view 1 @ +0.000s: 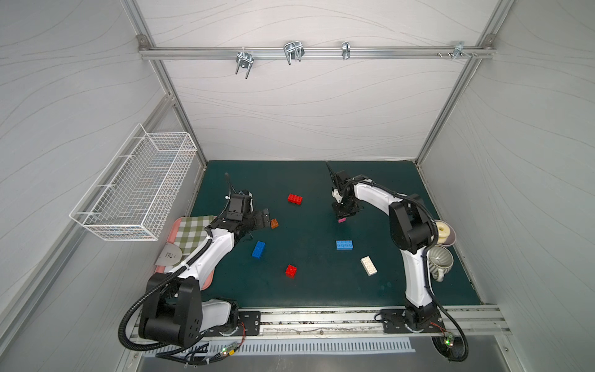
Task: Assemble a carrot with lego
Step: Pick up the lego brick from the center of the board.
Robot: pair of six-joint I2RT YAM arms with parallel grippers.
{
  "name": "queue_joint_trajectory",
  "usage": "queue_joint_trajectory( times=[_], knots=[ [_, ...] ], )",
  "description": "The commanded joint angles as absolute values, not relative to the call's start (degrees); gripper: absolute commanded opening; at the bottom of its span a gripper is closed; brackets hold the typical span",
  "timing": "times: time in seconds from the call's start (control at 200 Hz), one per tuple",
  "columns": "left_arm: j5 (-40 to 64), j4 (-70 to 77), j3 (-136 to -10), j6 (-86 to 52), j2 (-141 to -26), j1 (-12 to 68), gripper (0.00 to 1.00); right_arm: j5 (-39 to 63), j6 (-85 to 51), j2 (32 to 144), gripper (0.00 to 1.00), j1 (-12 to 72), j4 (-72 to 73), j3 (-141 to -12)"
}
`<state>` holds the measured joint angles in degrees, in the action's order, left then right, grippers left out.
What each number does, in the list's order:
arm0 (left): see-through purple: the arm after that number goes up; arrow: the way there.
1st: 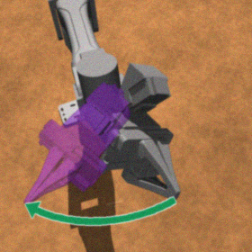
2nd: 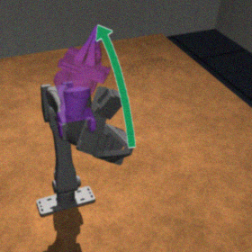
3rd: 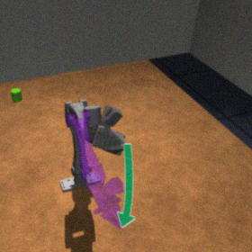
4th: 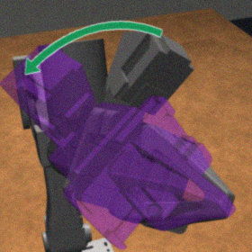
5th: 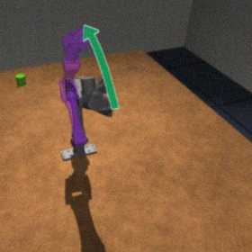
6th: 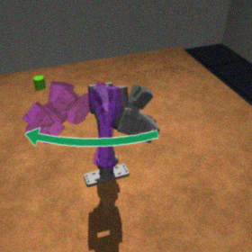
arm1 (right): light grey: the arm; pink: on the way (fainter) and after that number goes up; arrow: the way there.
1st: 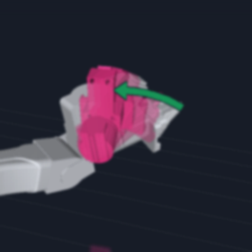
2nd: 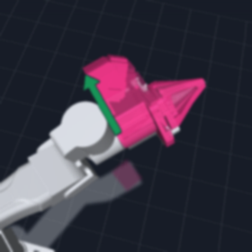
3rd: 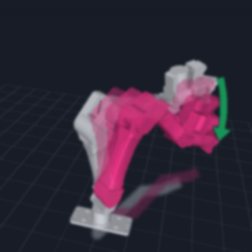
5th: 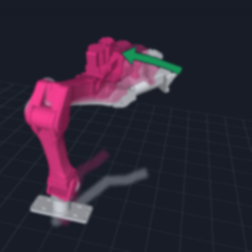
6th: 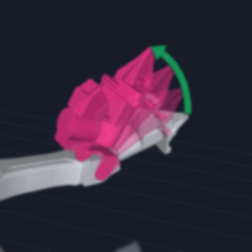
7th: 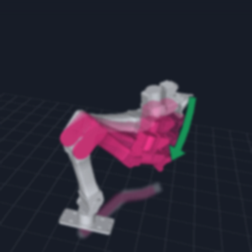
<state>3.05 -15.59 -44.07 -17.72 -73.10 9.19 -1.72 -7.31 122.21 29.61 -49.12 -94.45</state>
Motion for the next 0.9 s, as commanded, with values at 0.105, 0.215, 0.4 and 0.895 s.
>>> queue_joint_trajectory(
  times=[0.105, 0.215, 0.4, 0.895],
  knots=[
    [7.92, -14.55, -44.22, -17.77, -72.90, 11.02, 0.98, -0.17, -14.55, 110.41, 0.15, 28.33, -50.20, -85.93],
    [10.28, -14.32, -44.25, -17.69, -72.97, 12.03, 0.98, 0.41, -16.93, 105.57, 0.14, 27.47, -50.45, -81.98],
    [12.65, -13.81, -44.38, -17.43, -73.60, 13.00, 0.98, 2.68, -20.46, 100.18, 0.13, 27.07, -52.46, -77.02],
    [13.10, -13.36, -44.69, -17.42, -74.53, 13.27, 0.98, 2.92, -27.84, 94.59, 0.10, 31.82, -50.08, -65.34]
  ],
)
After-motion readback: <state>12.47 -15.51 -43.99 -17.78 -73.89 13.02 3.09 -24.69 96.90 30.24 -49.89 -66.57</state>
